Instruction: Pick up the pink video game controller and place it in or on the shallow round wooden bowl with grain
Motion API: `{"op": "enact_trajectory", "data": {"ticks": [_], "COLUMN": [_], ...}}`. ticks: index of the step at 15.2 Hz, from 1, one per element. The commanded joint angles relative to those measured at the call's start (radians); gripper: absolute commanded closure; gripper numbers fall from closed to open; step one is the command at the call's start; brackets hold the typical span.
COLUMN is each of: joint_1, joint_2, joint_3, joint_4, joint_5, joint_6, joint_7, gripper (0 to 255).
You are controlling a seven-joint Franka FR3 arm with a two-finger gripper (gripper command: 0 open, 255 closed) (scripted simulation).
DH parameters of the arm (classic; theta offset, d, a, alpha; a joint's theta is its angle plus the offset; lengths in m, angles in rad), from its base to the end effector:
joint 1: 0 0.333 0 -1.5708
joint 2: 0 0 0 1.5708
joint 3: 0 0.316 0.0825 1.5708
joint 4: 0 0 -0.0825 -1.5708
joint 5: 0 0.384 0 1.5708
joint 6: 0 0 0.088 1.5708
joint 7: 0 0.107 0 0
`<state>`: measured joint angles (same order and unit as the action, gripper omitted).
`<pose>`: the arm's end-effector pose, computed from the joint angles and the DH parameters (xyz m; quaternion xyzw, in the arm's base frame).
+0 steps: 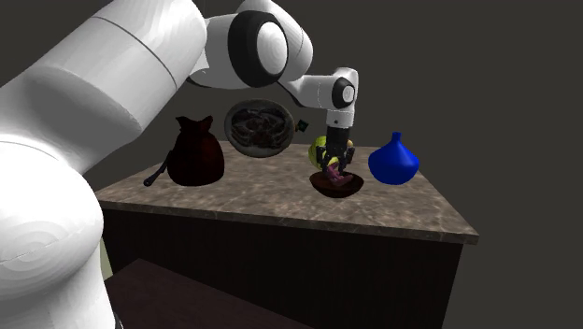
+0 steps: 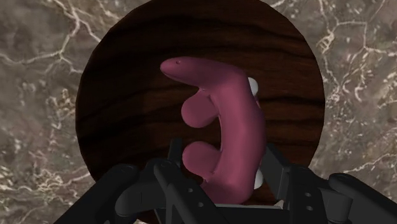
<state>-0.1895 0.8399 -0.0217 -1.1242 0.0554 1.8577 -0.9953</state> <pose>0.7380 -0.1489 0.2959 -0.9250 -0.3759 0.0336 0.0448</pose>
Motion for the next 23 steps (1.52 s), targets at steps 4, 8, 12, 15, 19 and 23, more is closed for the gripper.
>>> {"op": "enact_trajectory", "data": {"ticks": [4,8,12,15,19,23], "joint_1": [0.0,0.0,-0.001,-0.004,-0.004,-0.004], "joint_2": [0.001,0.001,-0.003,-0.003,-0.003,-0.003], "joint_3": [0.0,0.0,0.0,-0.001,-0.001,-0.001], "joint_4": [-0.001,-0.001,0.026,0.119,0.119,0.119], "joint_5": [0.0,0.0,0.0,-0.002,-0.002,-0.002], "joint_6": [0.002,0.002,-0.028,-0.122,-0.122,-0.122], "joint_7": [0.0,0.0,0.001,0.003,0.003,0.003], "gripper": [255,0,0,0,0,0]}}
